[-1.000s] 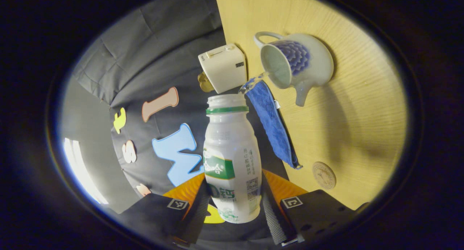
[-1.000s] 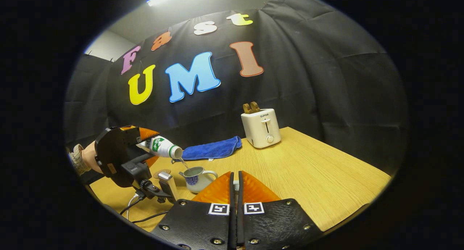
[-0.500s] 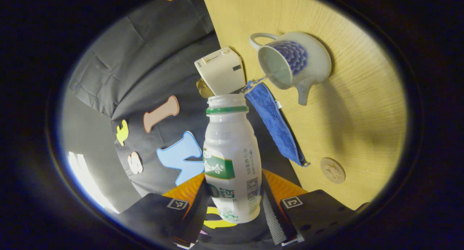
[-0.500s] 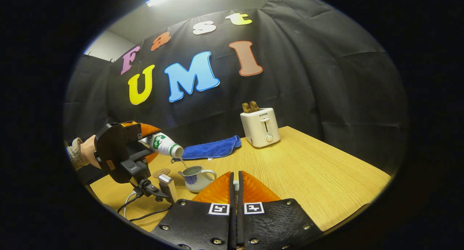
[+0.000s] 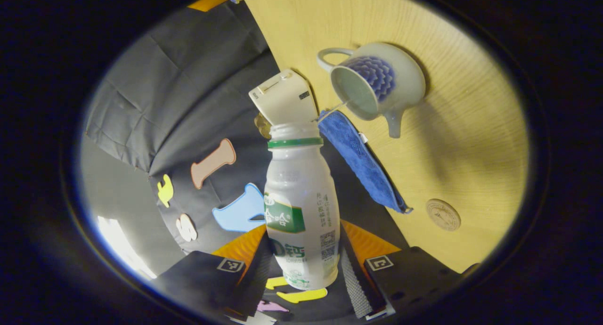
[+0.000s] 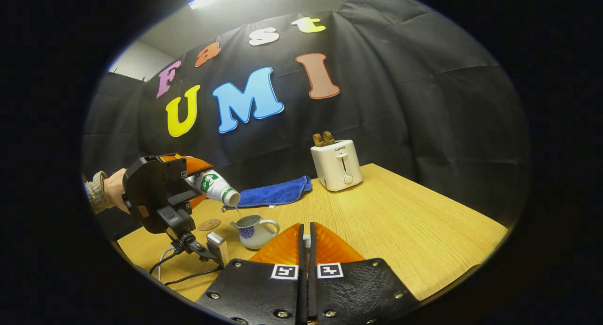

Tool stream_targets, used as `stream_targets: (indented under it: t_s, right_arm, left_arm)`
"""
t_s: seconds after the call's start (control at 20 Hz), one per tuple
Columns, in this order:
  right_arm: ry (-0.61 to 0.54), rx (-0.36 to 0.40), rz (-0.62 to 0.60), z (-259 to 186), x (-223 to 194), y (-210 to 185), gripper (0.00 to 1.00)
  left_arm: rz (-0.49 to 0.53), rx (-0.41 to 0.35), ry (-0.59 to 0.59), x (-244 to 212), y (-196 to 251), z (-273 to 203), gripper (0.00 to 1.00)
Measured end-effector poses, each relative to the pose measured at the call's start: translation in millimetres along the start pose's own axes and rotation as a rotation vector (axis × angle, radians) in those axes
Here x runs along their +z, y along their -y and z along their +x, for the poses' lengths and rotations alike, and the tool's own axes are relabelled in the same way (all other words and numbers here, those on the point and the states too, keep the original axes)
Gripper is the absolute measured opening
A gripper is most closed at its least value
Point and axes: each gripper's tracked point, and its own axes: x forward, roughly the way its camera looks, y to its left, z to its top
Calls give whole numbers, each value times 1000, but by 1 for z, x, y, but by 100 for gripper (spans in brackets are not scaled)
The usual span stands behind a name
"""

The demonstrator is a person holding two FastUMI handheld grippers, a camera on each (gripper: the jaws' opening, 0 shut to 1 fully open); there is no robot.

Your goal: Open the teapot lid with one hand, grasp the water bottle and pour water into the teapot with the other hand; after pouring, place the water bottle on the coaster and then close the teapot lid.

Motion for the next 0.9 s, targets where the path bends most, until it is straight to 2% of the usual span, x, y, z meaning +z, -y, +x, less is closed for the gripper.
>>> stream_targets:
  t_s: [0.25, 0.35, 0.45, 0.5, 0.9]
  right_arm:
    - [1, -1, 6, -1, 0, 2, 0]
    - [1, -2, 3, -2, -1, 3, 0]
    - [1, -5, 4, -3, -1, 5, 0]
    - [2, -5, 6, -4, 0, 5, 0]
    - [1, -8, -1, -6, 0, 5, 0]
  left_arm:
    - [25, 2, 8, 1, -3, 1, 84]
    - [34, 3, 11, 2, -4, 0, 73]
    - [44, 5, 17, 4, -6, 0, 73]
    - [49, 7, 20, 4, -6, 0, 84]
    - [75, 15, 33, 7, -9, 2, 84]
